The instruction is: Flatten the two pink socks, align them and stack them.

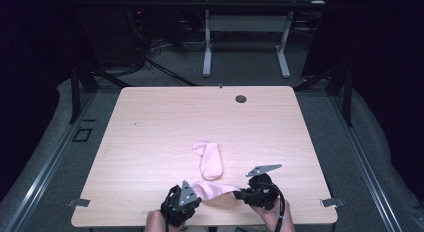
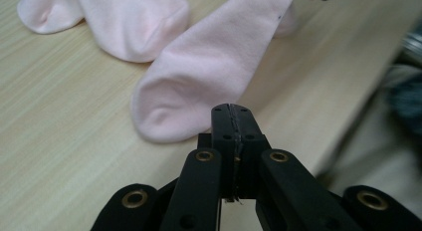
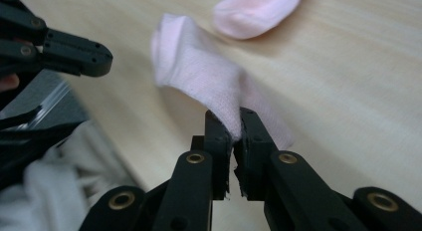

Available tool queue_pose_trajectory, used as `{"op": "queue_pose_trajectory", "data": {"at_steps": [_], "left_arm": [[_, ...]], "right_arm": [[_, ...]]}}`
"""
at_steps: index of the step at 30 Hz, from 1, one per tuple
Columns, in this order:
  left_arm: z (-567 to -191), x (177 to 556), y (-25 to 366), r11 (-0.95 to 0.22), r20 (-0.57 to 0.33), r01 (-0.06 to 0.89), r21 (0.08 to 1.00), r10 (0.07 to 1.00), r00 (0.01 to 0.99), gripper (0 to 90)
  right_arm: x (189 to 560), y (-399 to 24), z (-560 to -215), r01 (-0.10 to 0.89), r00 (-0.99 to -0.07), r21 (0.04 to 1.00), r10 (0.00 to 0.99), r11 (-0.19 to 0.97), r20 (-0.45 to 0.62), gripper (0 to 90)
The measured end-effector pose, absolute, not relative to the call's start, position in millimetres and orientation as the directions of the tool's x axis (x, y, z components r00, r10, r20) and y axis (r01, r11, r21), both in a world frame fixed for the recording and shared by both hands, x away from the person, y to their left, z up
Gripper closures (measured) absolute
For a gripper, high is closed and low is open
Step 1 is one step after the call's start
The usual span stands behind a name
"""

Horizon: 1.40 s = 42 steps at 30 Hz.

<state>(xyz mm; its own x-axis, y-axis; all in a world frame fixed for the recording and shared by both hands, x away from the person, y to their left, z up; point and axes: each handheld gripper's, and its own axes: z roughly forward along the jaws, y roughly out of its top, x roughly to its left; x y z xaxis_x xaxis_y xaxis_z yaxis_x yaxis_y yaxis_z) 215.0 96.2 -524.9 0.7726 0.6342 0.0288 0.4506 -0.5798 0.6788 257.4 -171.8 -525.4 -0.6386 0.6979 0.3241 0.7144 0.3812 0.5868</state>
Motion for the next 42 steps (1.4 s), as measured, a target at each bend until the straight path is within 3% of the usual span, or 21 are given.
{"op": "queue_pose_trajectory", "data": {"at_steps": [4,5,7,11,14,15,20,21,23,25,26,30,32,35,36,38,40,42], "left_arm": [[-524.1,210.9,92.5,-0.578,0.043,0.435,0.690,0.633,0.773,85.7],[-530.3,208.7,82.2,-0.574,0.053,0.413,0.707,0.624,0.779,65.9],[-539.9,205.7,69.3,-0.568,0.072,0.391,0.724,0.626,0.777,52.8],[-557.8,201.5,51.0,-0.594,0.143,0.377,0.711,0.647,0.749,41.0],[-565.8,202.6,49.7,-0.600,0.168,0.388,0.700,0.666,0.727,41.1],[-569.8,203.3,52.9,-0.607,0.201,0.388,0.694,0.680,0.705,49.0],[-573.3,203.3,63.9,-0.606,0.227,0.388,0.694,0.696,0.681,63.4],[-573.8,204.4,67.9,-0.609,0.216,0.387,0.692,0.686,0.695,74.0],[-571.4,205.3,70.4,-0.617,0.201,0.384,0.687,0.669,0.715,84.1],[-568.4,205.0,71.6,-0.618,0.184,0.389,0.683,0.661,0.728,86.1],[-564.1,204.9,72.6,-0.621,0.165,0.394,0.678,0.651,0.741,86.1],[-522.2,219.3,86.5,-0.566,-0.114,0.481,0.669,0.562,0.819,85.3],[-517.8,230.0,87.7,-0.554,-0.158,0.505,0.662,0.556,0.816,84.7],[-521.2,276.6,93.3,-0.525,-0.283,0.601,0.602,0.564,0.776,76.3],[-529.2,303.5,97.4,-0.510,-0.308,0.651,0.562,0.601,0.737,72.3],[-532.0,312.8,100.5,-0.504,-0.297,0.663,0.553,0.624,0.723,65.2],[-535.2,324.4,109.2,-0.486,-0.239,0.668,0.563,0.678,0.695,62.0],[-539.8,329.7,124.0,-0.430,-0.261,0.698,0.573,0.712,0.652,53.6]], "right_arm": [[253.9,-170.8,-520.1,0.738,-0.627,0.563,0.684,0.371,0.372,84.7],[257.6,-166.6,-521.3,0.738,-0.624,0.565,0.694,0.370,0.360,84.7],[259.1,-162.8,-522.1,0.740,-0.620,0.563,0.696,0.368,0.360,84.7],[261.3,-156.8,-523.5,0.743,-0.614,0.555,0.712,0.374,0.341,84.8],[262.1,-155.1,-524.8,0.746,-0.607,0.557,0.719,0.366,0.340,84.8],[263.1,-154.6,-525.0,0.745,-0.609,0.550,0.720,0.377,0.332,84.8],[264.5,-156.3,-527.3,0.749,-0.605,0.546,0.723,0.376,0.332,84.8],[263.9,-156.7,-528.2,0.749,-0.608,0.543,0.720,0.380,0.335,84.8],[261.8,-155.6,-529.1,0.744,-0.611,0.549,0.721,0.381,0.327,84.8],[260.1,-155.9,-528.8,0.741,-0.616,0.547,0.717,0.388,0.326,84.8],[257.8,-156.9,-527.6,0.739,-0.622,0.544,0.713,0.398,0.323,84.8],[241.7,-167.6,-509.2,0.724,-0.641,0.539,0.709,0.431,0.294,84.1],[246.1,-168.4,-507.3,0.729,-0.639,0.530,0.708,0.434,0.300,80.6],[282.1,-162.0,-519.3,0.765,-0.597,0.493,0.743,0.414,0.303,67.3],[304.7,-156.5,-533.6,0.789,-0.582,0.428,0.759,0.441,0.291,59.0],[319.9,-152.9,-545.3,0.805,-0.556,0.397,0.793,0.440,0.248,53.8],[323.1,-154.2,-548.2,0.801,-0.558,0.408,0.793,0.437,0.245,50.2],[325.0,-156.9,-553.6,0.798,-0.548,0.444,0.796,0.407,0.255,47.2]]}}
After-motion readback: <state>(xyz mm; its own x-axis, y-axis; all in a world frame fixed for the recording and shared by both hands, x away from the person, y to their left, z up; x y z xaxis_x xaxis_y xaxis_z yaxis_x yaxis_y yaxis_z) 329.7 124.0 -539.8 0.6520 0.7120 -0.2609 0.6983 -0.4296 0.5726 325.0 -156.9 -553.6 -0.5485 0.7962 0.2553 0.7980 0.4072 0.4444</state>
